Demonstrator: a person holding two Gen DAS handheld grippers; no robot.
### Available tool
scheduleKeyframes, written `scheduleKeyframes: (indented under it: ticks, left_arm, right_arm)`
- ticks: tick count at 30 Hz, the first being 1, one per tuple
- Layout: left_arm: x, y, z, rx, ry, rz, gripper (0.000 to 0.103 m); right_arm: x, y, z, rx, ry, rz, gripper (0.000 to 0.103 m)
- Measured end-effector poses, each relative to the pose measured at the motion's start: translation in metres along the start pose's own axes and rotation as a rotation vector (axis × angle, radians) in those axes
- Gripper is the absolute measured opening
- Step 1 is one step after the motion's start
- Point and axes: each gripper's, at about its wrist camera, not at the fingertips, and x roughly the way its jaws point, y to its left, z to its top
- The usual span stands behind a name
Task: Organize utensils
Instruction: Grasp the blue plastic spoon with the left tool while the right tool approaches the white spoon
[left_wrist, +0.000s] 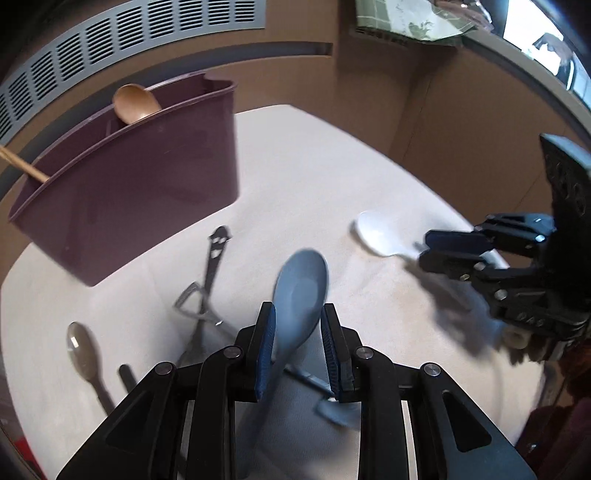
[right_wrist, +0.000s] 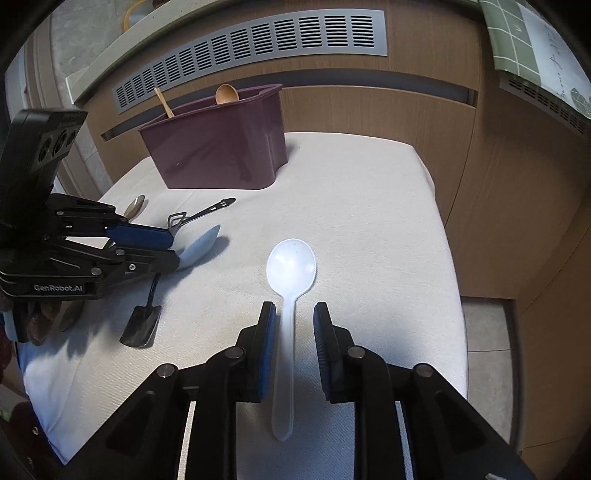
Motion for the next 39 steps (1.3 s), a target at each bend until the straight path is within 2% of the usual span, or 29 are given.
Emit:
scheduleKeyframes:
  ticks: [4, 8, 13, 17, 20, 23, 28, 30, 39]
  left_arm:
    - [0.002, -0.001, 0.003, 0.002, 0.001, 0.004, 0.027]
    - [0.015, -0.004, 0.005, 0.016, 0.034, 0.018, 0.027]
    - [0.030, -0.013, 0.009, 0.031, 0.076, -0.037, 0.031]
    - [0.025, -0.015, 0.012, 0.045, 0.048, -0.037, 0.032]
    - [0.014, -0.012, 0.016, 0.056, 0.002, -0.002, 0.033]
    - [0.014, -0.007, 0.018, 0.071, 0.000, 0.050, 0.035]
    - [0.028, -0.001, 0.023, 0.071, 0.049, 0.017, 0.036]
    - [0.032, -0.001, 0.023, 0.068, 0.061, -0.002, 0.039]
    - [0.054, -0.006, 0.038, 0.058, 0.077, 0.026, 0.041]
  right_arm:
    - [-0.002, 0.000, -0.004, -0.009, -0.006, -0.015, 0.019]
    - [-0.002, -0.005, -0.005, 0.012, -0.006, -0.006, 0.019]
    - [-0.002, -0.006, -0.005, 0.017, -0.006, -0.002, 0.019]
    - [-0.002, -0.006, -0.005, 0.018, -0.005, 0.001, 0.020]
    - [-0.001, -0.006, -0.005, 0.019, -0.006, 0.006, 0.020]
    - [-0.001, -0.007, -0.005, 0.019, -0.004, 0.013, 0.021]
    - [0.000, -0.008, -0.005, 0.020, -0.004, 0.022, 0.021]
    - [0.001, -0.008, -0.005, 0.020, -0.002, 0.026, 0.022]
    - [0.005, -0.006, -0.004, 0.008, 0.019, 0.037, 0.025]
